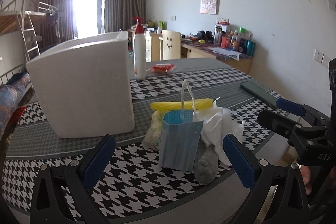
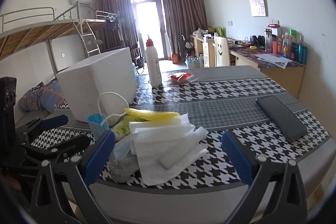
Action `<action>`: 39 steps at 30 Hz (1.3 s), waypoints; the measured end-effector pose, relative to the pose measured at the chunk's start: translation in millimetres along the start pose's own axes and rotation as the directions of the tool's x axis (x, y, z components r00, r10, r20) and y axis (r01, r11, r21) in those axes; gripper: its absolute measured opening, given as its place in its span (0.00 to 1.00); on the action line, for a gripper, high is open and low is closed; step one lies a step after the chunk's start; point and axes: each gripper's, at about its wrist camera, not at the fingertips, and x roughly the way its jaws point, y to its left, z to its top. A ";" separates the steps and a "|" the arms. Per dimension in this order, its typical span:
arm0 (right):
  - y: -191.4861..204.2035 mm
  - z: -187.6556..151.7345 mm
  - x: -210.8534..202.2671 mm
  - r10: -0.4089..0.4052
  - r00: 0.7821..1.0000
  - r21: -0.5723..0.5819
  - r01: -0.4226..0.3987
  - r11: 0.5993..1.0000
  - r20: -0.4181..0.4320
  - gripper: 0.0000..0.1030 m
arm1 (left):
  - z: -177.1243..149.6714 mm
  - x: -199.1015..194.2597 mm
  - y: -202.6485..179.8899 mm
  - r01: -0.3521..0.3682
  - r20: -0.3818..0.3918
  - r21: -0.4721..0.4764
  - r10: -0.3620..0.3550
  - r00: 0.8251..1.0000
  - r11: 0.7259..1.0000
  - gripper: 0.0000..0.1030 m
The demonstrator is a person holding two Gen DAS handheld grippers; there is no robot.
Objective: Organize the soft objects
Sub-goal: 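Close the left tool on the blue face mask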
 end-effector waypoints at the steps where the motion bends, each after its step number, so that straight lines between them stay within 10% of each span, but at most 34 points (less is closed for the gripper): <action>1: -0.7 -0.2 1.1 0.001 1.000 0.001 -0.001 1.000 -0.004 0.99 | 0.0 2.2 0.4 0.002 -0.007 -0.001 -0.002 1.000 1.000 0.99; 28: -12.1 -11.3 37.2 0.023 0.991 0.023 -0.021 1.000 -0.129 0.99 | -6.0 44.1 -6.1 0.066 -0.126 -0.006 -0.066 0.990 0.998 0.67; 39: -9.5 -13.6 57.5 0.075 0.976 0.041 -0.068 0.997 -0.206 0.89 | -6.7 46.3 -3.2 0.097 -0.124 -0.008 -0.098 0.987 0.995 0.36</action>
